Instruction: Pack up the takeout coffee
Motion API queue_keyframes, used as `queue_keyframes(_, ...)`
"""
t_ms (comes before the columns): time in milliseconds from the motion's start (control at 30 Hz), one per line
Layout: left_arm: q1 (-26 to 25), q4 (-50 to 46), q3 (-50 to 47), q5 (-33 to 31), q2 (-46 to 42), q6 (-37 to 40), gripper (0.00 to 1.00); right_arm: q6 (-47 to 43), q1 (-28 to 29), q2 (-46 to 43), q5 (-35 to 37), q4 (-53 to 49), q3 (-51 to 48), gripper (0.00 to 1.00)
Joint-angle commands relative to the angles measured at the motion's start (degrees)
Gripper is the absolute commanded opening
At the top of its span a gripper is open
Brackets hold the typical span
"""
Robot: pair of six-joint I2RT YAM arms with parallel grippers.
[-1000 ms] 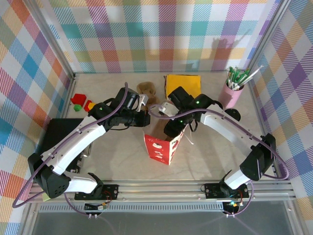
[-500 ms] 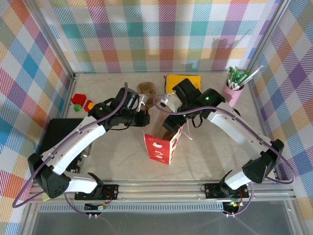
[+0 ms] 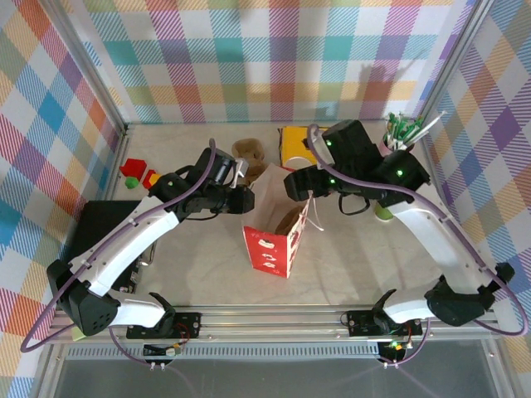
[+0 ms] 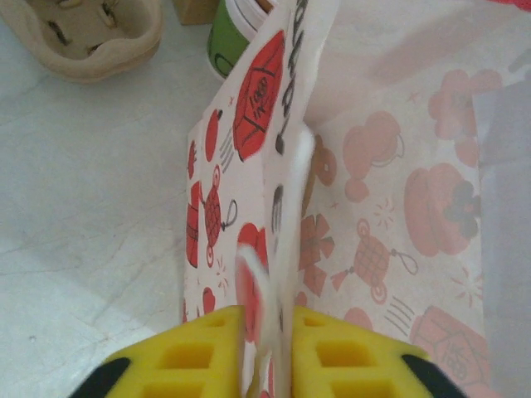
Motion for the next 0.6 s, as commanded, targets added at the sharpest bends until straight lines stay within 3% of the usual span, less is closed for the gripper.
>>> queue_keyframes(0,-0.79,-4.59,4.50,-3.55,-1.39,-0.64,0.37,14.62,0.11,-2.15,4.14,-0.43,-3.90,0.84)
queue_keyframes(100,-1.35,-7.52,8.09,-6.60,-1.87,-0.70,0.45,18.46,-0.18,-4.47,4.76,1.75,-8.85,0.83)
queue_keyframes(333,-7.42,-12.81,18.94,-14.71,0.14,-1.37,0.48,22.91,-1.99,-7.35,1.25,7.85,-17.63,0.79)
queue_keyframes(567,-14.89,-10.00,23.43,-14.93,8.63,-6.43,0.29,24.52,-4.03,-7.38,-2.81,11.85,-21.98,0.66)
